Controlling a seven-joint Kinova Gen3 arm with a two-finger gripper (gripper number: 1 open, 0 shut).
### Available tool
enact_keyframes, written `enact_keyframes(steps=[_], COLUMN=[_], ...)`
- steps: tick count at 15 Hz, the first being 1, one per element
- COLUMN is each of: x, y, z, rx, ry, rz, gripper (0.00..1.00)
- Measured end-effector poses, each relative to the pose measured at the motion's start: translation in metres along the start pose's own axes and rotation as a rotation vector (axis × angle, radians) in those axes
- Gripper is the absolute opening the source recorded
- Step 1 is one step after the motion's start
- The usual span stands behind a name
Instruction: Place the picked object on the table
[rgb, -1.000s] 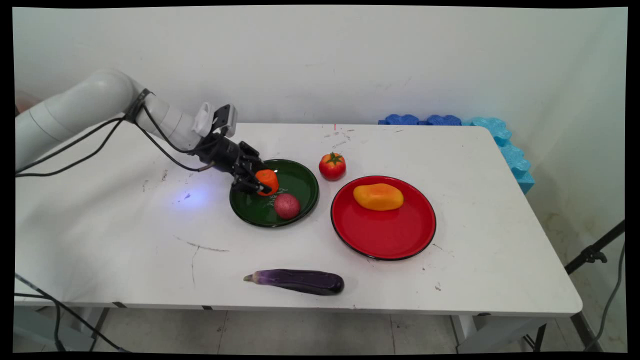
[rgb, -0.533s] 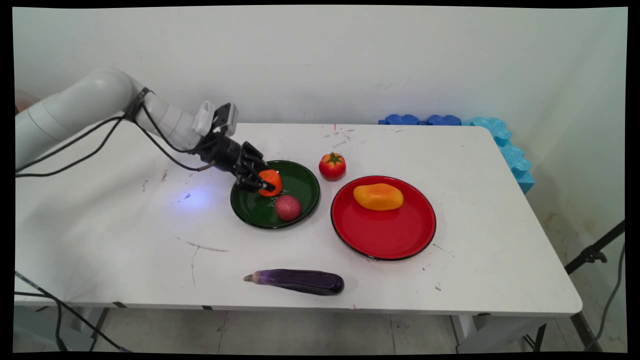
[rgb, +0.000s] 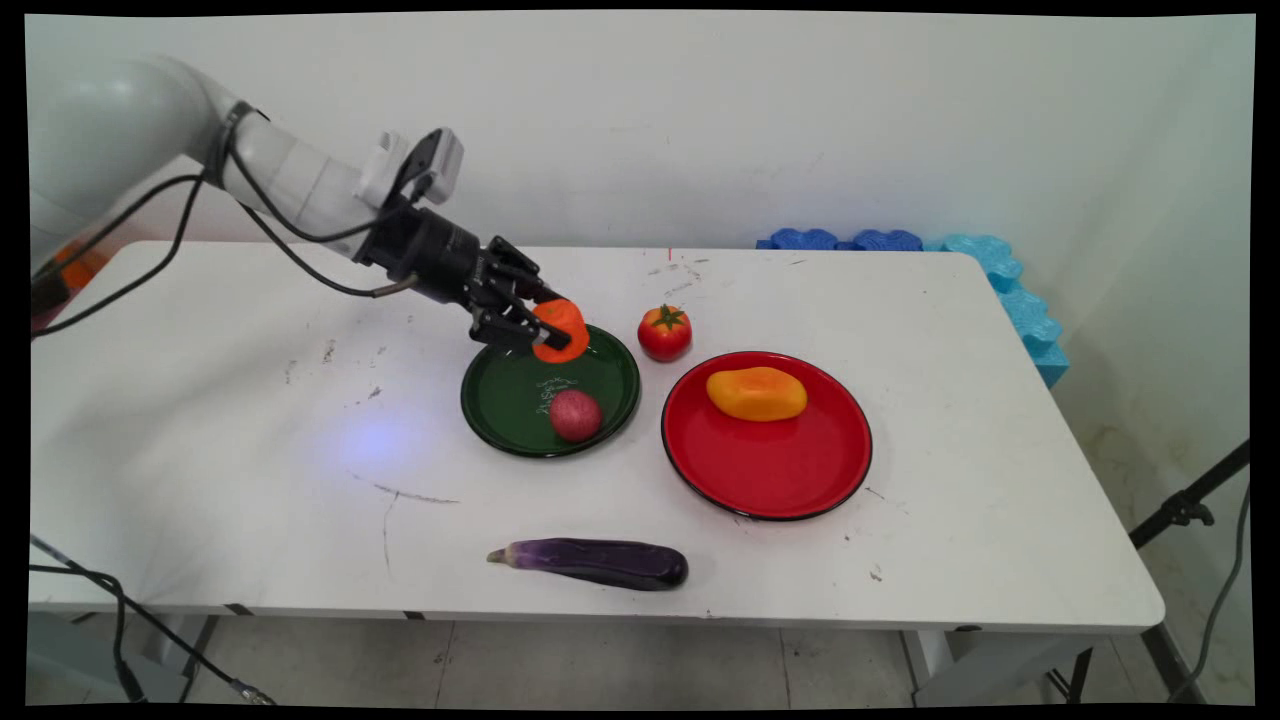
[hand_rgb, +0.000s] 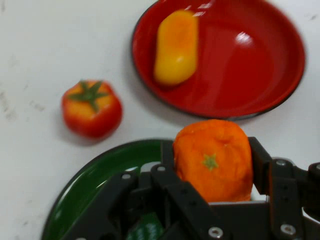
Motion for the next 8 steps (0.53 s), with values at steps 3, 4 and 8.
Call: enact_keyframes(steps=[3,4,8], x=[0.011,0.012,0.007], y=[0.026,0.037,0.074], z=[-0.005,-0.004,0.009], rx=[-0.041,-0.06,-0.118], ry=[0.016,0.017,0.005], rz=[0.012,0.027,0.069], gripper=[0.0,0.0,0.0])
